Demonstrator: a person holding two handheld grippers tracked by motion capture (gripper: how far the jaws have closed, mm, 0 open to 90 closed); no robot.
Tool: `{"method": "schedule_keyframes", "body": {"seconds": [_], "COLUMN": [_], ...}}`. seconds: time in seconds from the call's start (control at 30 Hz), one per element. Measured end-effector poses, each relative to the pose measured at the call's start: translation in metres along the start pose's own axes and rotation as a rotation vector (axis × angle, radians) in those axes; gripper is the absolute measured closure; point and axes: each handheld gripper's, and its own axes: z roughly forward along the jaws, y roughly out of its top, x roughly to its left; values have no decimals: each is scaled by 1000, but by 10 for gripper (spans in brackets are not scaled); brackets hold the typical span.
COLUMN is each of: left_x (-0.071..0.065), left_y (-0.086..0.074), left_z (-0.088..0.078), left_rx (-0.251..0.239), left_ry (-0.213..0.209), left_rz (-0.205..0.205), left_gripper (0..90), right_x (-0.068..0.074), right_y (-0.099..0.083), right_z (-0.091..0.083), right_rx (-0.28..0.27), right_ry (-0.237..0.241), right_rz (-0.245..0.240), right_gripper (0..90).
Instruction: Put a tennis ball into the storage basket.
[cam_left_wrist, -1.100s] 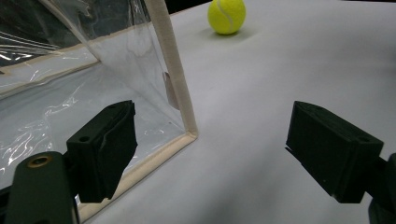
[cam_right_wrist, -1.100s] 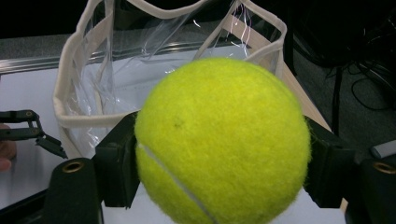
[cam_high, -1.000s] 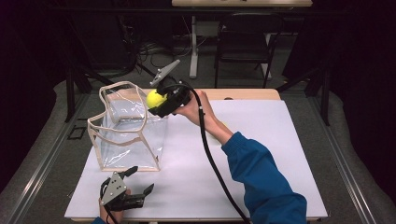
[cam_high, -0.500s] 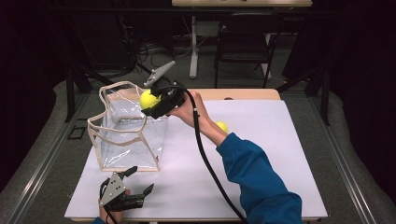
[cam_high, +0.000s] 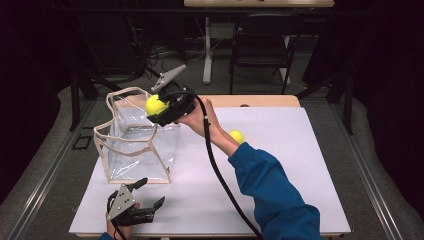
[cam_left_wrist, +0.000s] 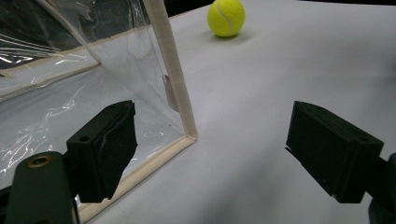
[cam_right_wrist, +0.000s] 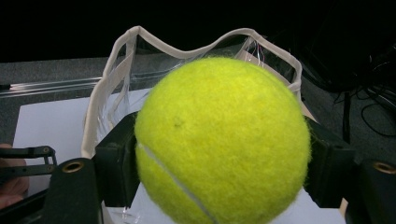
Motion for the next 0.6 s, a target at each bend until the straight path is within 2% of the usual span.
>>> {"method": "schedule_keyframes", "body": {"seconds": [0.6], "left_x": [0], "left_y": [0], "left_z": [0], "left_rx": [12], "left_ry": [-10], "left_rz": [-7], "left_gripper": [161], "right_x": [7], "right_y": [5], "right_z": [9], "right_rx": [-62], "right_ry": [8], "right_rz": [6], "right_gripper": [261]}}
